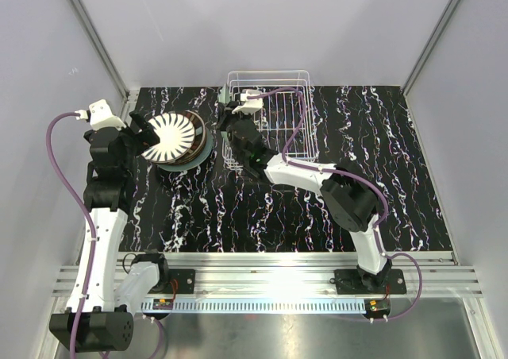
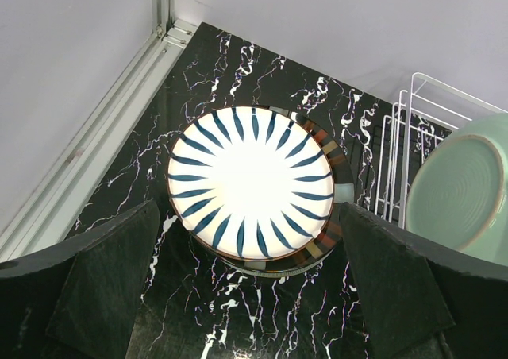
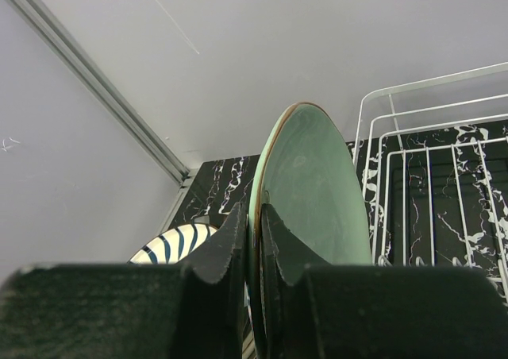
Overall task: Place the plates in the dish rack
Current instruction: Insert the plate into the dish rack, then grab a plate with the left arm
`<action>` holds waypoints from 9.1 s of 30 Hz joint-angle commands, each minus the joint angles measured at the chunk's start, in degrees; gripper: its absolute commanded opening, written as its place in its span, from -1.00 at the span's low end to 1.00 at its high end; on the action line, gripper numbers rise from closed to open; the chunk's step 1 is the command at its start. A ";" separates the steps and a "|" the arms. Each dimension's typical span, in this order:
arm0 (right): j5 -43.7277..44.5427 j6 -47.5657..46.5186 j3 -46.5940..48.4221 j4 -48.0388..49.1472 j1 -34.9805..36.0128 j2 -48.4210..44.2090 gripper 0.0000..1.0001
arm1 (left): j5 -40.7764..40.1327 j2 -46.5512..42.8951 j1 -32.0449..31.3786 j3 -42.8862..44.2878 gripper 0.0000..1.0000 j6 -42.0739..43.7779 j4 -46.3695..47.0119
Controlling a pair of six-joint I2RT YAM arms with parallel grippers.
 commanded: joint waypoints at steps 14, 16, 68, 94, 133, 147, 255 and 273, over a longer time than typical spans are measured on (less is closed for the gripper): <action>-1.07 3.33 -0.82 0.83 -0.07 -1.12 -0.92 | 1.89 0.45 -0.24 0.70 0.98 1.04 2.13; -1.60 3.07 -0.65 -0.05 -0.07 -0.95 -0.87 | 1.97 0.54 -0.15 0.70 0.98 1.04 2.05; -2.83 -1.85 10.43 -18.51 -1.82 0.11 -0.03 | 3.73 1.42 -0.15 0.96 0.98 1.39 1.96; -12.23 -0.18 15.88 -28.97 -1.91 1.16 0.25 | 4.17 1.95 -0.16 1.32 0.98 1.48 1.52; -14.79 -4.23 -11.88 -39.86 -2.09 -34.68 0.37 | 5.40 5.28 -0.24 3.07 0.98 0.16 -1.03; -7.58 0.96 -30.44 -52.09 -2.61 -57.27 0.36 | 4.70 8.71 1.95 3.60 0.98 -3.79 -2.79; -34.91 -48.95 8.48 -39.43 6.17 -6.77 0.51 | 25.97 24.71 20.32 6.50 -1.00 -13.11 -2.43; -31.39 -55.55 25.89 -37.94 10.57 12.32 0.56 | 28.95 23.39 20.32 7.12 -1.00 -15.75 -3.93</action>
